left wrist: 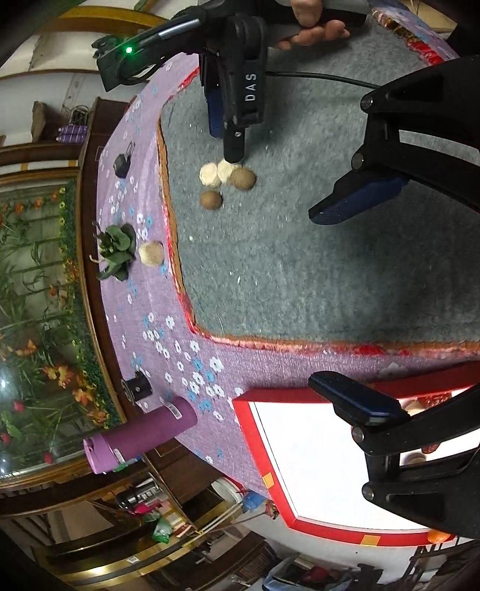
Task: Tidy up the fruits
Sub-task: 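Grasp a pale cake cube with the right gripper while the left gripper grasps a longan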
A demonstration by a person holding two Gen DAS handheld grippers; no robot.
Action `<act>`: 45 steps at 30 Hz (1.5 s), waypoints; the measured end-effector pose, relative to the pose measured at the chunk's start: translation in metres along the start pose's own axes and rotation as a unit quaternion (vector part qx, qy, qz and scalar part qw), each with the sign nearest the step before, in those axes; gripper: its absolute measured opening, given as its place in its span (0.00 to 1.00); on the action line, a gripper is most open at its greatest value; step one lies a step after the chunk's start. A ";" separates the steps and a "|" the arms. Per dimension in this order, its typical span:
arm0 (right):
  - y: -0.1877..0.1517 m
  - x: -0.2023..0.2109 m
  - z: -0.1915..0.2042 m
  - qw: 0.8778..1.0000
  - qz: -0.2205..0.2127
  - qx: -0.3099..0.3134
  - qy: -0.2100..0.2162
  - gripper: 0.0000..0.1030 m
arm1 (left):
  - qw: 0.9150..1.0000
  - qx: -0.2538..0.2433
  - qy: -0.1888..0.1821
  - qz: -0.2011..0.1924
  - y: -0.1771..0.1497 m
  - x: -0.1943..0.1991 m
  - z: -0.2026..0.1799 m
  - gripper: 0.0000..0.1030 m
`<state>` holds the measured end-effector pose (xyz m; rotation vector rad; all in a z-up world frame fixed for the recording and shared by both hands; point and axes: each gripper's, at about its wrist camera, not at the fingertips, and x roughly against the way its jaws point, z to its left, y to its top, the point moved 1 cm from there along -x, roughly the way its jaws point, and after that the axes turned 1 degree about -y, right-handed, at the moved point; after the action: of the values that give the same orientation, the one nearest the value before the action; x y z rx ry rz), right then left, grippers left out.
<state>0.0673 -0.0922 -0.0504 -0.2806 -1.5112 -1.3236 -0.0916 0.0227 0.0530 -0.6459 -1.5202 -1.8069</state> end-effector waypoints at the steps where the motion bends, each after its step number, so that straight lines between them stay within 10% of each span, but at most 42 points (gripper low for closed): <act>1: 0.002 -0.003 0.004 1.000 0.003 0.005 0.006 0.50 | 1.000 0.004 0.001 0.000 0.000 0.000 0.003 0.79; 9: 0.013 -0.018 0.033 0.999 0.013 0.028 -0.014 0.48 | 0.999 0.033 0.015 0.003 0.002 0.000 0.022 0.79; 15: 0.011 -0.011 0.016 0.999 0.008 -0.019 0.026 0.21 | 1.000 0.023 0.009 0.006 0.006 -0.001 0.013 0.79; 35: -0.008 0.004 -0.034 0.994 -0.008 -0.073 0.082 0.18 | 0.996 -0.056 -0.074 0.002 0.062 -0.051 -0.059 0.78; 42: -0.012 0.004 -0.040 0.990 -0.019 -0.087 0.105 0.18 | 0.991 -0.066 -0.106 0.046 0.061 -0.084 -0.072 0.25; 45: -0.012 0.004 -0.041 0.990 -0.020 -0.089 0.109 0.19 | 0.990 -0.060 -0.116 0.047 0.058 -0.088 -0.075 0.21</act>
<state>0.0792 -0.1317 -0.0612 -0.2111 -1.2243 -1.4738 0.0135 -0.0398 0.0107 -0.9993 -1.5078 -1.8120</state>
